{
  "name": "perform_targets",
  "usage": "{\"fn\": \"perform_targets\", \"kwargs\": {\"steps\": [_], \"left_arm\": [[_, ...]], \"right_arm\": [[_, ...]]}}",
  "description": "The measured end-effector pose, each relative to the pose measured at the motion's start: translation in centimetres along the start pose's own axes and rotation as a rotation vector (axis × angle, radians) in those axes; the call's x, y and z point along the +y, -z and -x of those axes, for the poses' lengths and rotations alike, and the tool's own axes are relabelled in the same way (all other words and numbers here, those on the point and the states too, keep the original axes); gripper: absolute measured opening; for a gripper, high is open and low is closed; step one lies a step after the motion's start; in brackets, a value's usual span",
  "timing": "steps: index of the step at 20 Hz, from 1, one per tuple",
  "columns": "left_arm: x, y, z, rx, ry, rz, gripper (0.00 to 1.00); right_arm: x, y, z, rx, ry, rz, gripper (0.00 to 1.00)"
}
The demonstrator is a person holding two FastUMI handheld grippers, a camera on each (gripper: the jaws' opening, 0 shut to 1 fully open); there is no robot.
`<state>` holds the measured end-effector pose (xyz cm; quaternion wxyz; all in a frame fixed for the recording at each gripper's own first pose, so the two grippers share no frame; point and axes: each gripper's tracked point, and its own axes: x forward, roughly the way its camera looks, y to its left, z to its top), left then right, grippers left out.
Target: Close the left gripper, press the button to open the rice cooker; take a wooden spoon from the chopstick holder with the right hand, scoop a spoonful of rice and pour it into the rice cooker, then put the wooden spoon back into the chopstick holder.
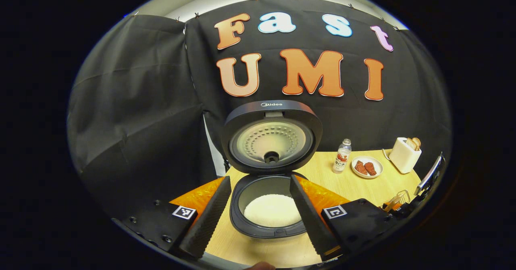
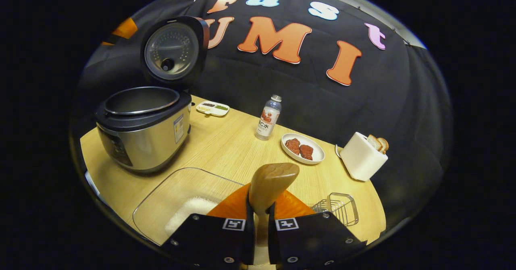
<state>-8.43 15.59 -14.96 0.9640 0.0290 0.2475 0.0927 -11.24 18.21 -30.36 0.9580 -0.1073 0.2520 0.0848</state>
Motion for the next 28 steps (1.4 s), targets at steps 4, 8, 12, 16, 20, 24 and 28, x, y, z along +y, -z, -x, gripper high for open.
{"fn": "perform_targets", "kwargs": {"steps": [4,8,12,16,20,24,28], "left_arm": [[0.3,0.4,-0.8,0.020,0.007,0.001,0.99],[1.4,0.7,-1.5,0.033,0.002,-0.012,0.98],[2.5,1.1,-1.9,0.043,-0.004,-0.019,0.96],[3.3,1.2,-1.8,0.045,-0.009,-0.029,0.99],[3.3,1.1,-1.9,0.046,-0.003,-0.040,0.99],[2.2,0.8,-2.2,0.044,0.010,-0.044,0.99],[0.5,0.1,-2.4,0.036,0.031,-0.058,0.99]], "right_arm": [[0.1,-0.2,0.1,-0.013,0.021,-0.097,0.13],[2.1,-1.1,0.3,-0.015,-0.046,-0.241,0.13],[4.6,-1.4,0.1,0.023,-0.128,-0.432,0.13],[5.9,-1.2,0.0,0.095,-0.215,-0.616,0.13],[5.4,-0.3,-0.7,0.169,-0.267,-0.835,0.13],[3.7,0.7,-1.4,0.216,-0.314,-1.074,0.13],[1.8,0.2,-1.2,0.192,-0.382,-1.214,0.13]]}}
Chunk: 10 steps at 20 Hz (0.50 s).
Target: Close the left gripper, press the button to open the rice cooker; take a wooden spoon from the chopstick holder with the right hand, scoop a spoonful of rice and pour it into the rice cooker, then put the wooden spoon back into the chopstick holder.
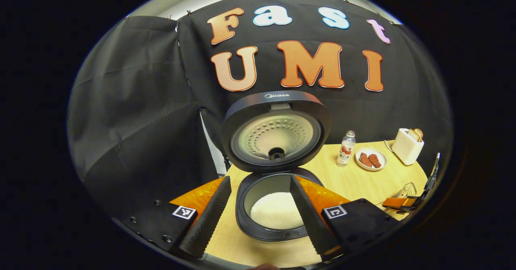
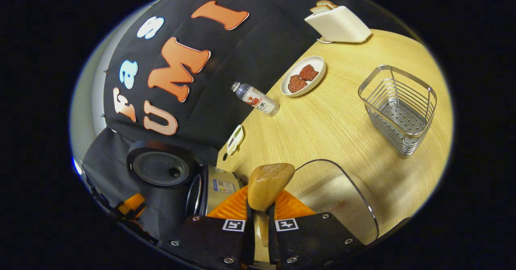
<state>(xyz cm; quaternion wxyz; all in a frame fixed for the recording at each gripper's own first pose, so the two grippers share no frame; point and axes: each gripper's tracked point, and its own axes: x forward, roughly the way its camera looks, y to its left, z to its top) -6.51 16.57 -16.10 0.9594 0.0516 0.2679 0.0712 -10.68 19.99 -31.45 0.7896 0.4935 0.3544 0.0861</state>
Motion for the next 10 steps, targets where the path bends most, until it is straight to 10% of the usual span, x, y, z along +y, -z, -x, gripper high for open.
{"fn": "perform_targets", "kwargs": {"steps": [10], "left_arm": [[-5.4,-3.5,0.4,-0.083,0.040,0.022,0.96]], "right_arm": [[0.5,-7.7,4.3,-0.050,-0.151,-0.270,0.13]]}}
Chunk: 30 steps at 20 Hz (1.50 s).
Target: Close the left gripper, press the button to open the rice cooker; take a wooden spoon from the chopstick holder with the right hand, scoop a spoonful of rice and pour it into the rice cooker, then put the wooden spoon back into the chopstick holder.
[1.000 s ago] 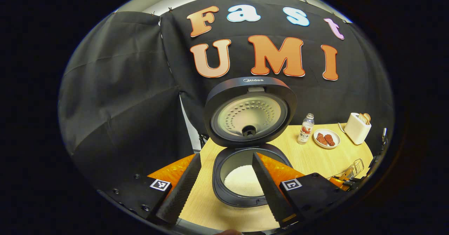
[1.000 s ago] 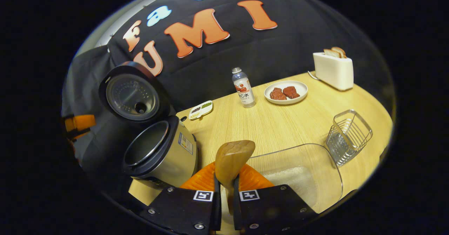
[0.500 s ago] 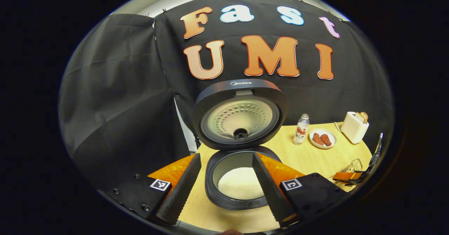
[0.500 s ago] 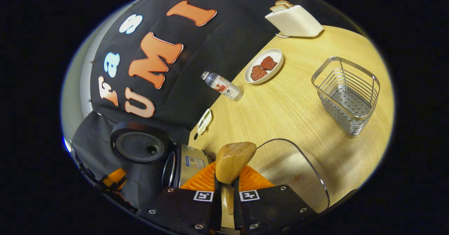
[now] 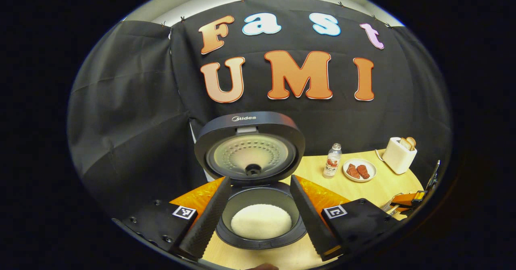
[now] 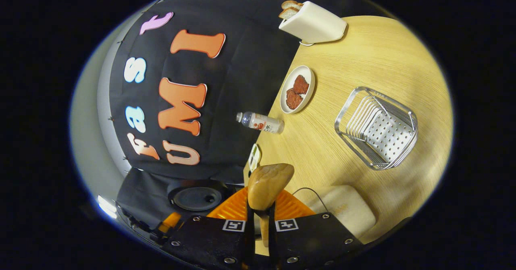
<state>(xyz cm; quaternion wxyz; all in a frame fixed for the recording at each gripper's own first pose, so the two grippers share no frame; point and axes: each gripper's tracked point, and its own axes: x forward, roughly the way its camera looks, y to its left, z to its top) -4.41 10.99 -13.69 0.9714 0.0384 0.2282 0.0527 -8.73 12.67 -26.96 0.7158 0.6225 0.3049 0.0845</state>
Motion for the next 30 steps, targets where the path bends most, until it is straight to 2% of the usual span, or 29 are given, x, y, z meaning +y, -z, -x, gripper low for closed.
{"fn": "perform_targets", "kwargs": {"steps": [1,3,4,6,8,11,13,16,17,23,25,27,30], "left_arm": [[-0.3,-0.2,0.1,-0.008,0.001,0.004,0.99],[-0.3,-0.5,0.6,-0.021,-0.010,0.014,0.96],[-0.1,-0.7,0.9,-0.025,-0.020,0.022,1.00],[0.6,-1.0,1.7,-0.045,-0.042,0.050,0.96],[1.7,-1.1,2.5,-0.057,-0.071,0.077,0.99],[4.3,-0.6,3.7,-0.062,-0.128,0.113,0.96],[6.1,-0.1,4.5,-0.065,-0.167,0.137,1.00],[8.9,0.9,6.0,-0.065,-0.223,0.180,0.96],[9.7,1.0,6.4,-0.067,-0.239,0.192,0.99],[15.1,2.1,8.9,-0.063,-0.344,0.198,0.96],[16.4,2.6,9.2,-0.058,-0.369,0.198,1.00],[17.5,3.0,9.6,-0.052,-0.387,0.197,0.97],[19.1,3.8,9.8,-0.044,-0.409,0.198,0.96]], "right_arm": [[0.9,-0.5,0.6,-0.003,-0.021,-0.022,0.13],[3.0,-1.4,1.3,0.007,-0.069,-0.067,0.13],[4.3,-1.7,1.4,0.015,-0.097,-0.085,0.13],[6.7,-2.1,0.7,0.036,-0.147,-0.127,0.13],[9.0,-1.5,-0.3,0.069,-0.192,-0.190,0.13],[11.9,-0.2,-1.8,0.129,-0.241,-0.275,0.13],[13.1,1.1,-3.5,0.170,-0.258,-0.314,0.13],[15.0,3.2,-6.0,0.221,-0.272,-0.342,0.13],[15.6,3.9,-6.8,0.238,-0.272,-0.334,0.13],[19.1,7.8,-11.9,0.283,-0.248,-0.247,0.12],[20.1,8.9,-13.5,0.276,-0.227,-0.190,0.13],[21.0,10.0,-14.7,0.274,-0.214,-0.131,0.13],[21.1,12.0,-16.6,0.262,-0.169,0.039,0.12]]}}
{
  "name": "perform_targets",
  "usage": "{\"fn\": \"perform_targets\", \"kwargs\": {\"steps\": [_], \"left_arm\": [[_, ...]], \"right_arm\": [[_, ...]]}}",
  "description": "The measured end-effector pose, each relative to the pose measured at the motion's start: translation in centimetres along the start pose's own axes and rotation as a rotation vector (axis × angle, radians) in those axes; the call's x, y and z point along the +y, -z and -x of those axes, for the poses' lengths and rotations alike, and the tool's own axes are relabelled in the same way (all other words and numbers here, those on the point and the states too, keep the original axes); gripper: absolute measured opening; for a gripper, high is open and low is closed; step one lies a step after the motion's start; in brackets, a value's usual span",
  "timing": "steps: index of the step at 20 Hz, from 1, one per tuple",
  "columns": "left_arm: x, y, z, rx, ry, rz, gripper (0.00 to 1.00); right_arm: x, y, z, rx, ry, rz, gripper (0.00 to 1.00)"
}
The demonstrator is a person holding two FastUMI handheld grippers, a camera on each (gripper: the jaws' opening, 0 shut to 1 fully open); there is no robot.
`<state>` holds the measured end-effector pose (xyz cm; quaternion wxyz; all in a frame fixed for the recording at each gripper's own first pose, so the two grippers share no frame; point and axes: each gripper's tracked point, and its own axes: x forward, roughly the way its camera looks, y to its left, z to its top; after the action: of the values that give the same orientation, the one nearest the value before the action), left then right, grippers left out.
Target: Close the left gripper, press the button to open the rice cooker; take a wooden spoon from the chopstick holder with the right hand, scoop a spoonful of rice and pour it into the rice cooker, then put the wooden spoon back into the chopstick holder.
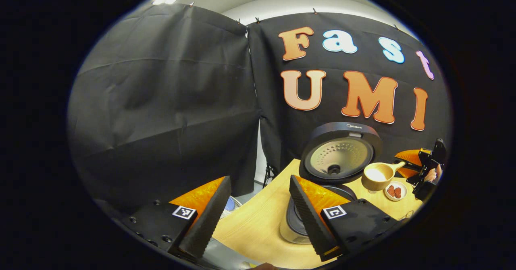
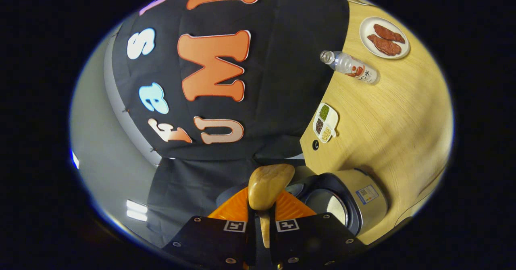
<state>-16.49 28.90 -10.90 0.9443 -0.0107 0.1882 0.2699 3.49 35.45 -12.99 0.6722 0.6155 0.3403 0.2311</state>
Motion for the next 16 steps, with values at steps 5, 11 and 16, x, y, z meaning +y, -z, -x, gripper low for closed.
{"fn": "perform_targets", "kwargs": {"steps": [5,11,16], "left_arm": [[1.0,0.7,-0.8,0.019,-0.005,-0.003,1.00],[1.2,1.3,-1.6,0.027,0.020,-0.022,0.99],[1.1,1.9,-2.2,0.050,0.039,-0.018,0.99]], "right_arm": [[0.5,1.7,-2.0,-0.019,0.089,0.301,0.13],[2.0,1.1,-2.3,-0.132,0.151,0.681,0.12],[2.6,2.6,-1.8,-0.160,0.154,0.765,0.13]]}}
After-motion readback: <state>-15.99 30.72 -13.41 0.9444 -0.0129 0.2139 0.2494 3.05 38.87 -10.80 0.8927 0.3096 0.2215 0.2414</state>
